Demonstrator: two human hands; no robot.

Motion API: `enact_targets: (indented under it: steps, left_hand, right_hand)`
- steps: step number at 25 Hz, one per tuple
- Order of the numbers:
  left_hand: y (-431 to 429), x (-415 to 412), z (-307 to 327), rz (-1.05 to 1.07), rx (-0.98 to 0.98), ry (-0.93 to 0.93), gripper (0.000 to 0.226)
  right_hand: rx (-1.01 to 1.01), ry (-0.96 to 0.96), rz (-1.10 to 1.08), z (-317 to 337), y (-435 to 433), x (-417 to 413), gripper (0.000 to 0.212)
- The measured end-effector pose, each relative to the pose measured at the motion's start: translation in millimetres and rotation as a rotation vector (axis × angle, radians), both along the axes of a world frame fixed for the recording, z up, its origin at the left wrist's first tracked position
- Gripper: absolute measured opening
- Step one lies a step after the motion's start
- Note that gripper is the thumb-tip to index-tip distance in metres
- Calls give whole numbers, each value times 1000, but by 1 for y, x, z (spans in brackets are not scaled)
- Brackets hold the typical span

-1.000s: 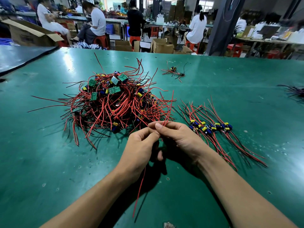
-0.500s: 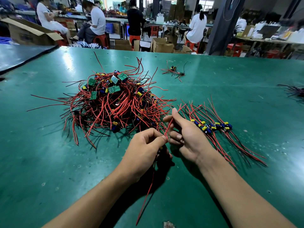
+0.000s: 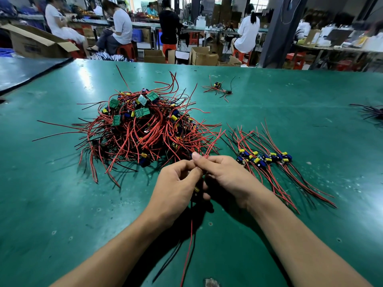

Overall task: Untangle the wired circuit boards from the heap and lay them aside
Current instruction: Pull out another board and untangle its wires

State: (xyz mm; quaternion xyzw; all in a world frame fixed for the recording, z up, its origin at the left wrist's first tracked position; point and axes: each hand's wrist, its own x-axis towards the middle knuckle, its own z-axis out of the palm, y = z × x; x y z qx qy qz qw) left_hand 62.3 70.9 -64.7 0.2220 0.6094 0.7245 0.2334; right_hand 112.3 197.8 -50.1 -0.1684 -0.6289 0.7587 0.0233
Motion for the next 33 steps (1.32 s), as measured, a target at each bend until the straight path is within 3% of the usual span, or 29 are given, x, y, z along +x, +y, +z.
enact_targets:
  steps: [3,10,17,21,25,29,33]
  left_hand:
    - [0,-2,-1,-8,-3,4,18]
    - [0,-4,-2,-108,-13,13,16]
    - [-2,-8,2,-186,23,-47,12]
    - [-4,-9,1,-218,-9,-10,13]
    - [-5,-9,1,-177,5,-74,14]
    - [-3,-9,1,-114,10,-111,16]
    - [-1,-9,2,-142,3,-103,14]
  right_hand:
    - [91,6,-32,-1,2,-1,41]
    - [91,48,-251,-2,21,-10,43]
    - [-422,95,-220,7,24,-13,55]
    - [-526,49,-114,7,27,-9,38]
    - [-319,24,-100,3,22,-9,43]
    - [-108,63,14,-2,11,-5,33]
    - [-2,73,-110,-5,18,-10,36]
